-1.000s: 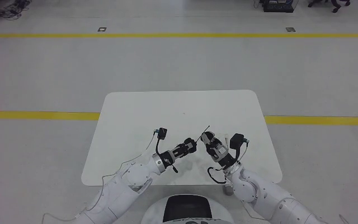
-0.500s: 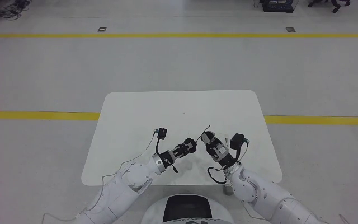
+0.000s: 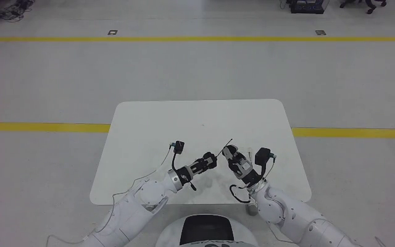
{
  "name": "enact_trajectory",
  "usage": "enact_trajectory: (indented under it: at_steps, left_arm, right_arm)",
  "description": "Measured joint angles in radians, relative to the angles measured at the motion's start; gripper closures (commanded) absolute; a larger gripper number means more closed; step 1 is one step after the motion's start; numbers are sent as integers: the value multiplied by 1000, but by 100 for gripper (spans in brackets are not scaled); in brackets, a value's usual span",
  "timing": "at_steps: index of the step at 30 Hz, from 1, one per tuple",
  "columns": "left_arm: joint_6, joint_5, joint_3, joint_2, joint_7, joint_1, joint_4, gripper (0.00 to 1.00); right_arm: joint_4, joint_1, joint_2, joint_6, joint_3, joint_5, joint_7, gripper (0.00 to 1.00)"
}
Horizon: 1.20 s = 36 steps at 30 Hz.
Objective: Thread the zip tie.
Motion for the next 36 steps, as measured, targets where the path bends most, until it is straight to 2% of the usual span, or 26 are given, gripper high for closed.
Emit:
enact_trajectory:
  at_steps: [36]
  left_arm:
    - [0,0,0,0,0,0,0,100]
  right_arm:
    - [-3,2,1,0,-5,-5,-14,100]
